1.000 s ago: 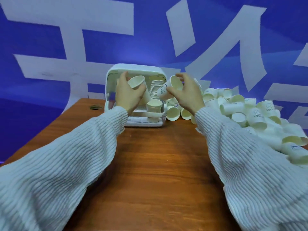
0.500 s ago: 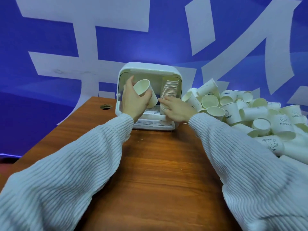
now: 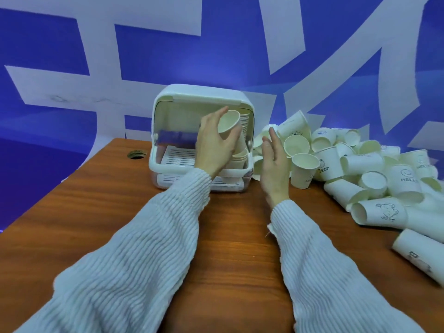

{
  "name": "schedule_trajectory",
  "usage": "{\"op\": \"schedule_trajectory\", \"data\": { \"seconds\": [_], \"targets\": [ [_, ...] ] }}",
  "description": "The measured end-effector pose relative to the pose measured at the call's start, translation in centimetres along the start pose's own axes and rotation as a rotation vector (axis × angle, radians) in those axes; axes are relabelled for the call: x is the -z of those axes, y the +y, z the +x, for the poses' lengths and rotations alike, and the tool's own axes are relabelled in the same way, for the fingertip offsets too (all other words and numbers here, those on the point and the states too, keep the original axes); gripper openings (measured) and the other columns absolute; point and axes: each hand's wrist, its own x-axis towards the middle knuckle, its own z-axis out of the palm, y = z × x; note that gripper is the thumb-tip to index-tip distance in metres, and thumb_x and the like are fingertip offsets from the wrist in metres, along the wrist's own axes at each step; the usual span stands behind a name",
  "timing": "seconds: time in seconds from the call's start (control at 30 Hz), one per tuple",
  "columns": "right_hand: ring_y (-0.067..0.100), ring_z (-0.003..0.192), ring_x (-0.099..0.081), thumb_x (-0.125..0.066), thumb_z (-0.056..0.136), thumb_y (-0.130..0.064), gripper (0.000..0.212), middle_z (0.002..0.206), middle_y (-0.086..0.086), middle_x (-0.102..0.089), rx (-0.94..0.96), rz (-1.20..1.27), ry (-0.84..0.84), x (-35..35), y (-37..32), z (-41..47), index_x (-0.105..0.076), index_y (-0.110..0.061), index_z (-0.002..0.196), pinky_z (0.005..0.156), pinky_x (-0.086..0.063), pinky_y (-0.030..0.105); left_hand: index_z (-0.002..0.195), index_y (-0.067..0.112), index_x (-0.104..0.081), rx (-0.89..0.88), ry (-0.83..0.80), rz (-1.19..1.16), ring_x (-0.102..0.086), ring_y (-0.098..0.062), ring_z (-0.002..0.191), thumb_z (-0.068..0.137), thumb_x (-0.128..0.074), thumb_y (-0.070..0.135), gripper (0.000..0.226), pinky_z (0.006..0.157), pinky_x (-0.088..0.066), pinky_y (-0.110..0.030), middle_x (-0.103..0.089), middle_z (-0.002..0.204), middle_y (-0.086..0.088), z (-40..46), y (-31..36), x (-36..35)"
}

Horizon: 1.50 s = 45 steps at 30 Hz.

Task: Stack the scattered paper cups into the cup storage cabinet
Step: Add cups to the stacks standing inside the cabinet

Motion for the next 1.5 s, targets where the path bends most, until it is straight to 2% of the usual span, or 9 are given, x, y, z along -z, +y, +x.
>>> {"op": "schedule_trajectory", "data": {
  "seconds": [0.23, 0.4, 0.6, 0.77, 0.93, 1.07, 1.17, 1.3, 1.5],
  "targets": [
    [0.0, 0.141, -0.045, -0.04, 0.109, -0.044, 0.049, 0.153, -0.008, -0.053, -0.003, -0.028, 0.062, 3.2, 1.5, 1.9, -0.044, -0.028, 0.155, 0.114, -0.034, 0.016, 0.133, 0.044, -0.062, 0.07, -0.323, 0.582, -0.052, -0.035, 0.124, 0.097, -0.045, 0.055, 0.041, 0.11, -0.036, -0.051, -0.05, 0.135, -0.008, 1.5, -2.3, -2.0],
    [0.014, 0.126, -0.055, -0.046, 0.101, -0.035, 0.038, 0.132, -0.008, -0.066, 0.004, -0.417, 0.216, 6.3, 2.7, 3.8, -0.065, -0.026, 0.132, 0.108, -0.044, 0.033, 0.128, 0.024, -0.072, 0.024, -0.543, 0.884, -0.038, -0.037, 0.14, 0.086, -0.014, 0.088, 0.096, 0.121, -0.015, -0.058, -0.045, 0.153, -0.012, 0.3, -1.6, -2.9],
    [0.03, 0.112, -0.063, -0.053, 0.095, -0.029, 0.027, 0.106, 0.007, -0.073, 0.054, -1.126, 0.059, 9.7, 6.0, 3.3, -0.073, -0.024, 0.112, 0.123, -0.023, 0.049, 0.139, 0.027, -0.058, -0.125, -0.278, 0.645, -0.032, -0.031, 0.147, 0.087, -0.038, 0.074, 0.074, 0.12, -0.022, -0.056, -0.049, 0.15, -0.007, -1.2, -2.2, -2.6],
    [0.02, 0.083, -0.06, -0.051, 0.083, -0.026, 0.02, 0.081, -0.002, -0.067, -0.011, -0.616, 0.278, 10.6, 2.0, 2.5, -0.069, -0.022, 0.09, 0.088, -0.051, 0.043, 0.137, 0.015, -0.059, -0.4, -0.134, 0.34, -0.047, -0.03, 0.133, 0.085, -0.066, 0.042, 0.059, 0.108, -0.042, -0.05, -0.054, 0.141, -0.007, -3.7, 0.0, -3.8],
    [-0.001, 0.061, -0.05, -0.053, 0.09, 0.004, 0.024, 0.066, -0.01, -0.056, -0.146, -0.04, 0.126, 11.1, -3.0, -2.3, -0.063, -0.013, 0.075, 0.061, -0.042, 0.017, 0.162, 0.019, -0.022, -0.421, -0.482, 0.353, -0.041, -0.032, 0.143, 0.083, -0.07, 0.052, 0.099, 0.111, -0.042, -0.051, -0.039, 0.16, -0.009, -7.0, 2.7, -7.8],
    [-0.006, 0.082, -0.064, -0.062, 0.096, -0.015, 0.013, 0.092, -0.012, -0.071, -0.194, -0.234, 0.056, 14.8, -2.8, -6.1, -0.071, -0.021, 0.104, 0.08, -0.052, 0.019, 0.159, 0.035, -0.022, -0.3, -0.672, 0.279, -0.056, -0.028, 0.13, 0.086, -0.064, 0.057, 0.087, 0.098, -0.051, -0.052, -0.049, 0.153, -0.001, -10.5, 4.4, -11.0],
    [0.015, 0.111, -0.064, -0.06, 0.096, -0.036, 0.032, 0.117, -0.006, -0.07, -0.206, -0.622, 0.115, 19.9, -3.6, -7.4, -0.068, -0.026, 0.125, 0.099, -0.052, 0.04, 0.155, 0.038, -0.026, -0.274, -0.775, 0.241, -0.055, -0.027, 0.129, 0.079, -0.062, 0.065, 0.089, 0.098, -0.05, -0.054, -0.051, 0.148, 0.002, -12.8, 6.0, -12.7],
    [0.029, 0.129, -0.051, -0.061, 0.089, -0.041, 0.055, 0.137, 0.002, -0.058, -0.292, -1.159, 0.172, 28.2, -5.0, -10.4, -0.056, -0.029, 0.141, 0.099, -0.044, 0.043, 0.162, 0.032, -0.016, -0.307, -0.865, 0.204, -0.04, -0.029, 0.145, 0.082, -0.066, 0.058, 0.098, 0.112, -0.039, -0.051, -0.039, 0.161, -0.002, -15.1, 8.4, -14.4],
    [0.028, 0.157, -0.011, -0.065, 0.091, -0.023, 0.074, 0.166, 0.0, -0.028, -0.485, -1.429, -0.216, 35.8, -5.0, -14.6, -0.032, -0.034, 0.157, 0.126, -0.014, 0.045, 0.152, 0.032, -0.023, -0.348, -0.86, 0.067, -0.055, -0.032, 0.126, 0.083, -0.071, 0.051, 0.086, 0.095, -0.046, -0.047, -0.053, 0.141, -0.001, -18.0, 11.1, -15.3]
  ]
}}
